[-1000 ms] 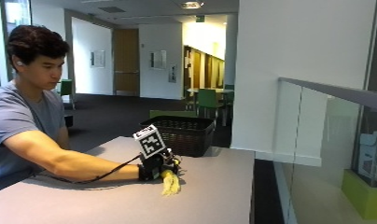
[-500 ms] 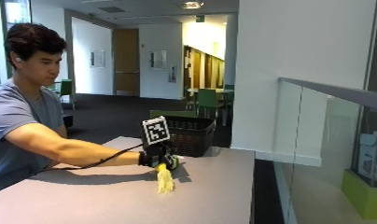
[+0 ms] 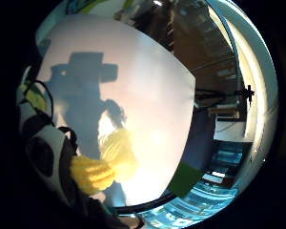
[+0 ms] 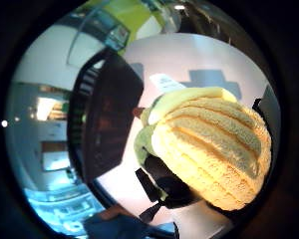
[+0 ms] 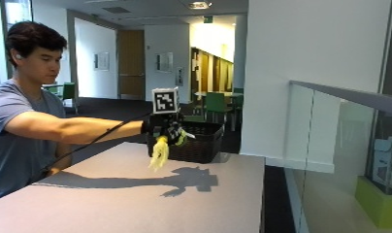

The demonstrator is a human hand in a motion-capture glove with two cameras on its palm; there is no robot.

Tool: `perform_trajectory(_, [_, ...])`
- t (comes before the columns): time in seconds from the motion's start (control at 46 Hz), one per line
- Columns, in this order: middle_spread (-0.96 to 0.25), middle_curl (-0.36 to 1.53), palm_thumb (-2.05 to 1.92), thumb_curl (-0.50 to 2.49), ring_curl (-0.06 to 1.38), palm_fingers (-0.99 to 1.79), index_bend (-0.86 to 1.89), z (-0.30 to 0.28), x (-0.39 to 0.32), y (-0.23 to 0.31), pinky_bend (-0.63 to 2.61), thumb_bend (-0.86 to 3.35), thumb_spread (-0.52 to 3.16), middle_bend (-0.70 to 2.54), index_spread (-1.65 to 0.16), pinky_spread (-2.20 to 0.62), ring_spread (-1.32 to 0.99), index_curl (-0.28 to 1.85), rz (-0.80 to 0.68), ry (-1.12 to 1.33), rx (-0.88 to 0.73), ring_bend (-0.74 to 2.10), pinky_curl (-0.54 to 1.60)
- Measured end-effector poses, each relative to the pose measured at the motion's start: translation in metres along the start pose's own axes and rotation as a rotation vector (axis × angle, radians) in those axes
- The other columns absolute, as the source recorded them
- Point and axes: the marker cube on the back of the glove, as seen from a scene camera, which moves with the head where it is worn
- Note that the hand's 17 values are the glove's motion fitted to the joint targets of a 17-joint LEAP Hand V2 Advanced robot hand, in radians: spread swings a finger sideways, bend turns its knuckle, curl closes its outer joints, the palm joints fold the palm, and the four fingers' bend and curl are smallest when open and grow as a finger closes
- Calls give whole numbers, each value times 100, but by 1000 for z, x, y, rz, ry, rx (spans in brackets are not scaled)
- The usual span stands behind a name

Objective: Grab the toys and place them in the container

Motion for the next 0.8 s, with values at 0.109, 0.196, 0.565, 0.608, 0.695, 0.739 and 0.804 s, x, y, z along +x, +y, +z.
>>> perform_trajectory(0.109, [-25, 73, -3, 29, 56, 128, 74, -58, -23, 3, 93, -4, 103, 123, -25, -43, -32, 70, -147, 22, 78, 142, 45])
perform_trajectory(0.196, [-25, 72, -3, 29, 56, 123, 62, -91, -57, -5, 97, -4, 103, 126, -25, -43, -31, 68, -18, -37, 119, 143, 46])
perform_trajectory(0.565, [-24, 68, -5, 28, 53, 125, 49, -129, -205, -10, 95, -5, 103, 126, -27, -43, -31, 67, -130, -10, 200, 142, 46])
perform_trajectory(0.608, [-24, 67, -6, 28, 52, 125, 49, -126, -221, -11, 95, -6, 102, 126, -27, -43, -32, 67, -109, 2, 191, 142, 46])
perform_trajectory(0.695, [-24, 66, -7, 27, 52, 125, 47, -121, -265, -10, 94, -6, 102, 126, -28, -43, -32, 68, -103, -65, 174, 142, 46])
perform_trajectory(0.739, [-24, 66, -7, 27, 51, 124, 46, -115, -263, -12, 94, -6, 103, 126, -28, -43, -32, 68, -112, -53, 170, 141, 45])
perform_trajectory(0.804, [-24, 65, -9, 26, 51, 120, 42, -108, -236, -15, 95, -7, 100, 125, -28, -44, -32, 68, -114, -63, 155, 141, 45])
